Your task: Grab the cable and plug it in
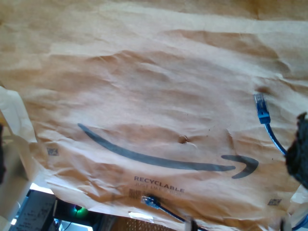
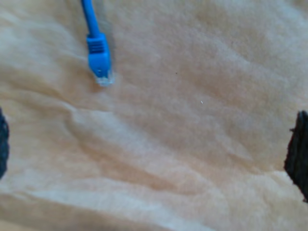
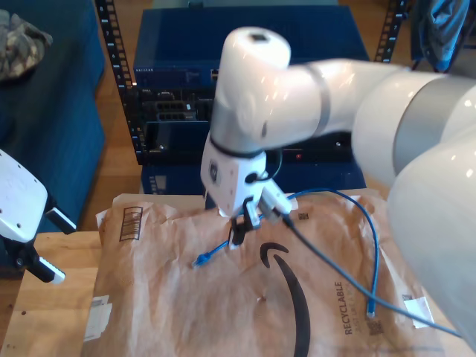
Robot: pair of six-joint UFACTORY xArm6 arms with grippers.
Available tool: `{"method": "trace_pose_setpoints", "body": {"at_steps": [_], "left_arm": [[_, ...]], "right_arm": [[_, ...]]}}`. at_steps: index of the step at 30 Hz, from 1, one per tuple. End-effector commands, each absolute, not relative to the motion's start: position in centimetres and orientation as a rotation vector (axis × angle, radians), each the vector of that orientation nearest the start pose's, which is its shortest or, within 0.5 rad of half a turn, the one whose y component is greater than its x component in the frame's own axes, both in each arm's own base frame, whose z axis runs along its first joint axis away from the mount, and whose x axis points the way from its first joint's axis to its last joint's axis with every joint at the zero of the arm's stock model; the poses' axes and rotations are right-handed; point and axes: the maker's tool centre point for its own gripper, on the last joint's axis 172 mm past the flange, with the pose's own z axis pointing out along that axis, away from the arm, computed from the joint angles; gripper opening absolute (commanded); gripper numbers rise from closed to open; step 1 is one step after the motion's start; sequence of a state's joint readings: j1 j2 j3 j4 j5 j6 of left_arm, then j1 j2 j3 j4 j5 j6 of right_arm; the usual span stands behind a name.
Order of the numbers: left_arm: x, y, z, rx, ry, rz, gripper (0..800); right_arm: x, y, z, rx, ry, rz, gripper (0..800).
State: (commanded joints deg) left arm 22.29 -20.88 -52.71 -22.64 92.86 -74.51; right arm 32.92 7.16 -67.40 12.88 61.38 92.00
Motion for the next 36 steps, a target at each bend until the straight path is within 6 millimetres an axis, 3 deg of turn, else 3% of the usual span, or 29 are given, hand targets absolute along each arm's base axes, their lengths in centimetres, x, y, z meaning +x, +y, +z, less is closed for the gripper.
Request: {"method": "trace_pose_setpoints", "body": {"at_steps": [8,11,17,24,31,36], "left_arm": [[31.2,1.5,26.9,1.838,2.181,-0.658,800],[31.1,1.5,26.8,1.837,2.182,-0.660,800],[31.1,1.5,26.6,1.834,2.185,-0.666,800],[31.0,1.5,26.3,1.832,2.188,-0.676,800],[31.1,1.6,26.2,1.830,2.189,-0.673,800],[31.1,1.6,26.2,1.833,2.186,-0.671,800]], "right_arm": [[39.1,31.2,13.4,-2.617,1.684,0.197,774],[39.5,31.7,12.7,-2.647,1.663,0.099,776],[39.7,32.2,11.3,-2.641,1.673,0.084,770],[40.7,31.6,9.1,-2.662,1.701,0.011,733],[41.3,32.1,8.5,-2.648,1.683,-0.011,548],[41.6,32.2,7.9,-2.649,1.673,-0.021,500]]}}
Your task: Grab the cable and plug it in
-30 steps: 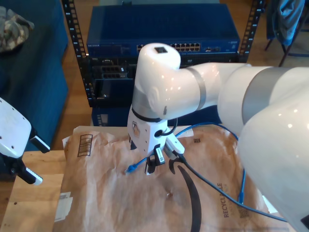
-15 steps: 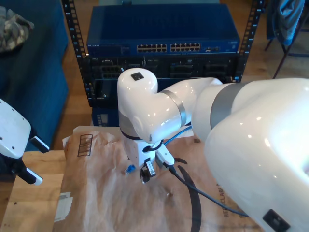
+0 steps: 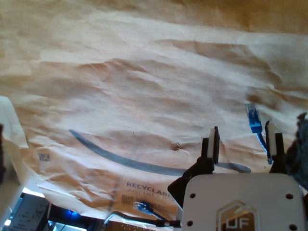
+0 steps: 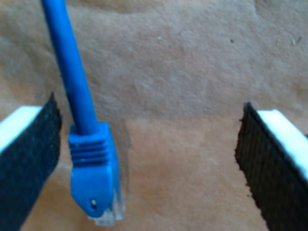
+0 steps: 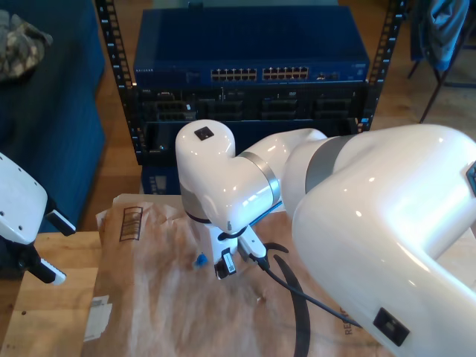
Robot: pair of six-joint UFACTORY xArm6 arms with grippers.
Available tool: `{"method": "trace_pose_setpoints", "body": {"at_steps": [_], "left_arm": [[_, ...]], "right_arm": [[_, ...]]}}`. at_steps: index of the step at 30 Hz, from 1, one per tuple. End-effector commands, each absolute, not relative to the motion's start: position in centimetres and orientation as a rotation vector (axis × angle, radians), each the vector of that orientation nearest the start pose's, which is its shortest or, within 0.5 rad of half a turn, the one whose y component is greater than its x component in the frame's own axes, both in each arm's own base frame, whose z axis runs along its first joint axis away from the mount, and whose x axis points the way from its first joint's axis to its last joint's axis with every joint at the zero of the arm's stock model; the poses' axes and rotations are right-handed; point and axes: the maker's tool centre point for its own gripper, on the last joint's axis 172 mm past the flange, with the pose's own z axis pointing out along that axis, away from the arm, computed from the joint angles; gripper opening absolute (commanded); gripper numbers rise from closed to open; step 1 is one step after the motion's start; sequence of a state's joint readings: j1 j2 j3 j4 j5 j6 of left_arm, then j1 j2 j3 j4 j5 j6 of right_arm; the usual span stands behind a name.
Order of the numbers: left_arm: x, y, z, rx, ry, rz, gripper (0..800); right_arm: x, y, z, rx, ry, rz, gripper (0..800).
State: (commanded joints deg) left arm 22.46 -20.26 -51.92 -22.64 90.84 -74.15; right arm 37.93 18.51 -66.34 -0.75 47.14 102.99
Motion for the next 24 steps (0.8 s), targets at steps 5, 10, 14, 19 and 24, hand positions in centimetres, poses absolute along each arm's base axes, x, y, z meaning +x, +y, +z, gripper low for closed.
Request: {"method": "trace_pose_setpoints", "body": {"at_steps": [5,10,14,19,24], "left_arm": [[31.1,1.6,26.2,1.835,2.184,-0.673,800],[31.0,1.6,26.2,1.834,2.184,-0.674,800],[31.0,1.6,26.0,1.832,2.187,-0.678,800],[30.9,1.6,25.9,1.833,2.186,-0.680,800],[31.0,1.5,25.9,1.833,2.188,-0.681,800]], "right_arm": [[42.0,32.5,7.8,-2.643,1.665,-0.029,459],[42.3,32.5,7.6,-2.646,1.655,-0.047,340],[42.6,32.6,7.7,-2.641,1.646,-0.057,255],[42.8,32.5,7.6,-2.641,1.636,-0.070,206],[42.7,32.3,7.5,-2.642,1.640,-0.069,128]]}}
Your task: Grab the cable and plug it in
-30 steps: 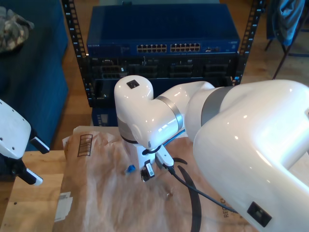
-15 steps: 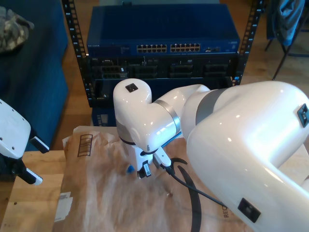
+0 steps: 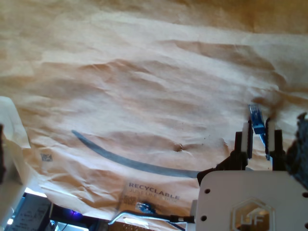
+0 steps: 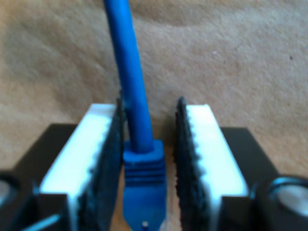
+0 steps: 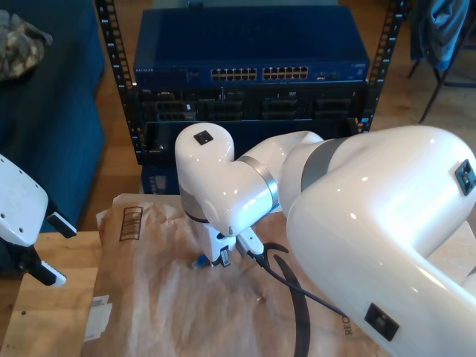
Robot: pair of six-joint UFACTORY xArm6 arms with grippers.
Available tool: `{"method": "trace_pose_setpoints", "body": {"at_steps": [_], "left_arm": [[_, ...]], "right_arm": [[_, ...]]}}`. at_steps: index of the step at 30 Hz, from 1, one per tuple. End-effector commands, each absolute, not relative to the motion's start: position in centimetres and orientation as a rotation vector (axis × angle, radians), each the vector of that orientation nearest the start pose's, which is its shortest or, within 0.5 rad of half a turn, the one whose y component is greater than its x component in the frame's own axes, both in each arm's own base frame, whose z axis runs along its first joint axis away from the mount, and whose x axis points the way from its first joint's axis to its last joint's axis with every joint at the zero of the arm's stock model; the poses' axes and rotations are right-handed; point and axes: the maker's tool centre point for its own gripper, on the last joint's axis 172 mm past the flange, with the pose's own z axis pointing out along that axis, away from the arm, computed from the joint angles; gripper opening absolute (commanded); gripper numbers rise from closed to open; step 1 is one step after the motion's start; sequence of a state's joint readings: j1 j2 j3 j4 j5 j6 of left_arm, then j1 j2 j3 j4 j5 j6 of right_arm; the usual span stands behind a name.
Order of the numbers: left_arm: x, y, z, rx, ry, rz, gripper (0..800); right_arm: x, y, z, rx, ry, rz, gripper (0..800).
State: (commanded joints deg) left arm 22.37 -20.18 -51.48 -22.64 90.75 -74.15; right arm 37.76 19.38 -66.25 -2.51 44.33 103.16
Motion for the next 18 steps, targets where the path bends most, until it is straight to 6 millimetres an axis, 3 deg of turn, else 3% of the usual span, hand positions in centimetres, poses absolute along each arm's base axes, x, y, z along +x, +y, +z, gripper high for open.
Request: {"method": "trace_pose_setpoints", "body": {"at_steps": [2,5,9,15,18], "left_arm": [[31.0,1.5,25.7,1.832,2.190,-0.692,800],[31.1,0.8,25.8,1.833,2.175,-0.703,800],[32.3,-1.5,27.0,1.798,2.105,-0.731,800],[35.1,-5.5,31.1,1.651,1.953,-0.778,800],[35.6,-7.3,32.1,1.684,1.904,-0.769,800]], "right_arm": [[42.6,32.3,7.4,-2.643,1.641,-0.068,53],[42.5,32.0,8.1,-2.588,1.711,-0.072,24],[42.6,30.4,11.7,-2.511,1.744,-0.095,16],[43.2,22.0,18.6,-2.301,1.965,-0.118,13],[42.6,17.5,21.7,-2.196,2.075,-0.105,12]]}}
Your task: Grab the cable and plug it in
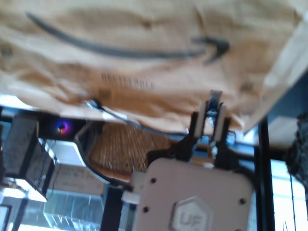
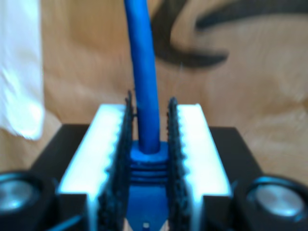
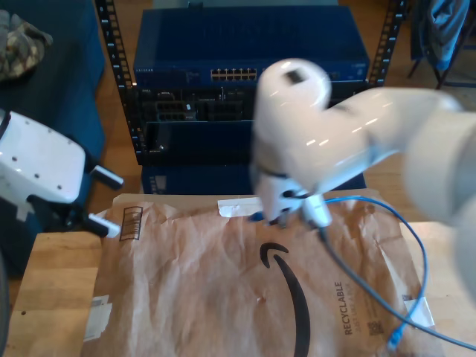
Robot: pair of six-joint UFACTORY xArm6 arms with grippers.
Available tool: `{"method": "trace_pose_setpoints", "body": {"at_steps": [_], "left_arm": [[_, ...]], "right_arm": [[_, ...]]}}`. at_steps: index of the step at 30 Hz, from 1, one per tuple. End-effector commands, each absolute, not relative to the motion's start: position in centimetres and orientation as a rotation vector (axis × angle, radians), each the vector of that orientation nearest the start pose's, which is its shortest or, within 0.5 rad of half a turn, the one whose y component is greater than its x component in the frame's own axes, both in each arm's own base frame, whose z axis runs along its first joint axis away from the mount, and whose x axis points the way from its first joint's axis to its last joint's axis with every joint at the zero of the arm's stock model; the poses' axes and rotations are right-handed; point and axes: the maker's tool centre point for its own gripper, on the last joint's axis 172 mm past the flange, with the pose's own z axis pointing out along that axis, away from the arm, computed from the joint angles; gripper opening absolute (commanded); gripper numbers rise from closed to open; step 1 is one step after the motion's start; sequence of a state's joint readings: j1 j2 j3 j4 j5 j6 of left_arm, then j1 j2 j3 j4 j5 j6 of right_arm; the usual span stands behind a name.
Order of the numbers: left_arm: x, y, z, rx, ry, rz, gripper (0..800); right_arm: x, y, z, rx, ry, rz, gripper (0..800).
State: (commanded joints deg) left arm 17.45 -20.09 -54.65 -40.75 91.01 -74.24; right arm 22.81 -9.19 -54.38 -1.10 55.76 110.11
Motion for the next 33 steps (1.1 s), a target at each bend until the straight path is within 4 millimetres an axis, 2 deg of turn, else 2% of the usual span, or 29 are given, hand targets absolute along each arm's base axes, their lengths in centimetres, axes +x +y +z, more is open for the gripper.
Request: {"method": "trace_pose_setpoints", "body": {"at_steps": [4,7,9,11,16,19,22,28,29,31,33], "left_arm": [[36.1,-11.9,34.6,1.763,1.831,-0.778,800],[37.6,-13.8,36.6,1.774,1.797,-0.713,800],[37.8,-15.0,37.9,1.807,1.756,-0.689,800],[38.1,-15.6,39.4,1.826,1.719,-0.662,800],[39.4,-17.6,45.7,1.783,1.586,-0.618,800],[40.1,-18.1,46.2,1.768,1.571,-0.636,800],[39.6,-19.3,46.3,1.785,1.548,-0.655,800],[38.8,-21.6,47.8,1.756,1.476,-0.740,800],[38.4,-22.0,48.2,1.755,1.461,-0.761,800],[37.9,-22.9,50.3,1.734,1.405,-0.796,800],[37.3,-23.7,51.8,1.719,1.360,-0.831,800]], "right_arm": [[40.5,14.4,25.6,-2.058,2.181,-0.012,13],[39.3,13.0,28.6,-1.988,2.206,0.013,13],[38.5,12.7,30.1,-1.973,2.211,0.026,12],[38.1,12.9,32.3,-1.954,2.198,0.043,10],[36.5,15.3,36.9,-1.881,2.171,0.224,9],[36.0,16.3,38.3,-1.826,2.159,0.324,9],[36.1,17.5,39.9,-1.776,2.125,0.387,9],[36.7,17.9,41.5,-1.689,2.106,0.455,10],[36.8,18.1,42.0,-1.674,2.098,0.465,11],[37.2,17.8,42.7,-1.641,2.093,0.473,11],[37.2,17.8,42.8,-1.636,2.093,0.474,12]]}}
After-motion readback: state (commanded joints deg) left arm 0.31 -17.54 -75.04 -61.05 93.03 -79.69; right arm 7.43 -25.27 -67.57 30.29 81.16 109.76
